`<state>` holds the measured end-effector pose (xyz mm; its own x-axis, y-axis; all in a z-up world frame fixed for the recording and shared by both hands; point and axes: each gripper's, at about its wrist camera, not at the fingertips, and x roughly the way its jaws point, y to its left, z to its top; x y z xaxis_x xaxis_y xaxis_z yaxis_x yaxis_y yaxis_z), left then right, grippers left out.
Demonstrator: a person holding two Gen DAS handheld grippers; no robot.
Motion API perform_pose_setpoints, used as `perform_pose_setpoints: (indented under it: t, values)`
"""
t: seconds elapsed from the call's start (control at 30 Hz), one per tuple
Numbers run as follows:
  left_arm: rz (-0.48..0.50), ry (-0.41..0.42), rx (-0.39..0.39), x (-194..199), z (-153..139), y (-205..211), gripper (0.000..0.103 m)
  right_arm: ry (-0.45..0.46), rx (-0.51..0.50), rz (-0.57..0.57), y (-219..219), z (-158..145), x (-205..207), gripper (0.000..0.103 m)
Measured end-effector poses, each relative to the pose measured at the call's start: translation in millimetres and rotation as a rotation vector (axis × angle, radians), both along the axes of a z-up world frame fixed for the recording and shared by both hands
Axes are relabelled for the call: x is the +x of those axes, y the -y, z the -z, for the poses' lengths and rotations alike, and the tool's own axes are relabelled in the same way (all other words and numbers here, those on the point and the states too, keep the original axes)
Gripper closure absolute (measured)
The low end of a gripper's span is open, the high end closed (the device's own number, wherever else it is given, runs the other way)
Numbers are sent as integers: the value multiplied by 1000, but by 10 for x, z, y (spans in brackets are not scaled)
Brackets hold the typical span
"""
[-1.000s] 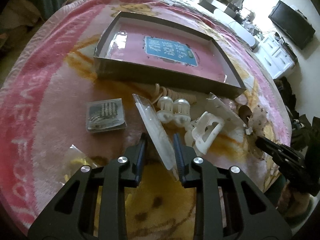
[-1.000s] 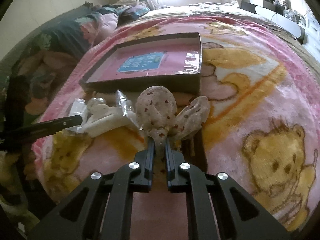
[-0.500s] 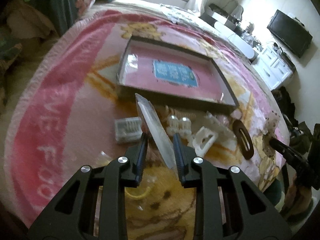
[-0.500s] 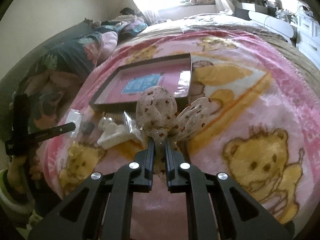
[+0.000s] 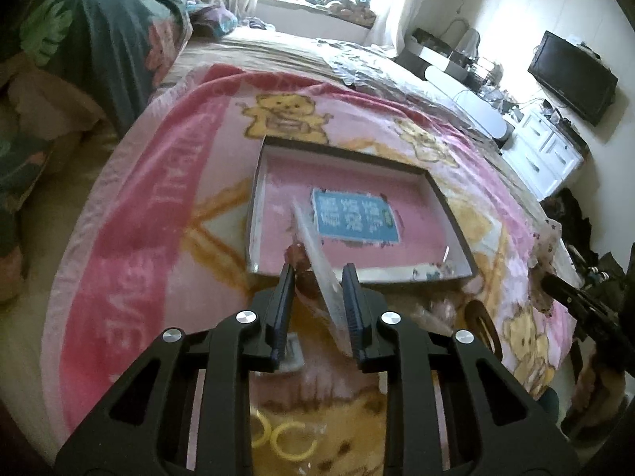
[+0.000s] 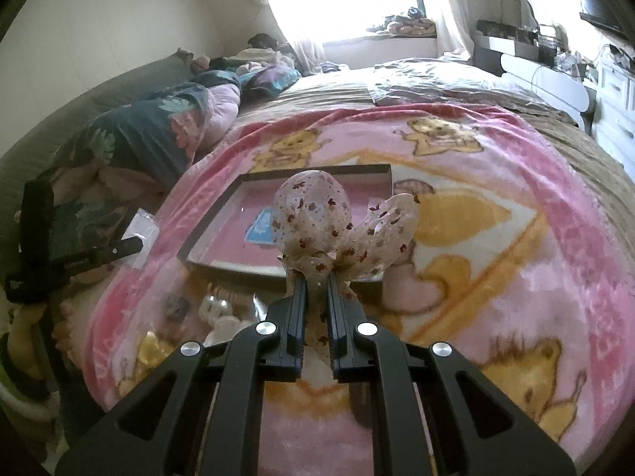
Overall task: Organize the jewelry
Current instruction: 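Carry the clear strip in the left tool into the box while the right tool carries the bow there, then open the left tool to drop the strip in the box while the right tool releases the bow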
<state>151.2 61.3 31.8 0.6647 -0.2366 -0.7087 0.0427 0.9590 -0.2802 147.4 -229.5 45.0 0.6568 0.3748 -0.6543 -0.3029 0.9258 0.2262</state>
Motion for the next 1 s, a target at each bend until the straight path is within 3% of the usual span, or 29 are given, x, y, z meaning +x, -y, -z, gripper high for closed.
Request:
perform_pose_setpoints:
  t: [0.43,1.0]
  values:
    - [48,-36,-8,665,190,251,90,-19,-46,5,-202,42,638,94]
    - [106,-126,-21,1228,623,329,90,-158,-135,-6,-581,691,1220,94]
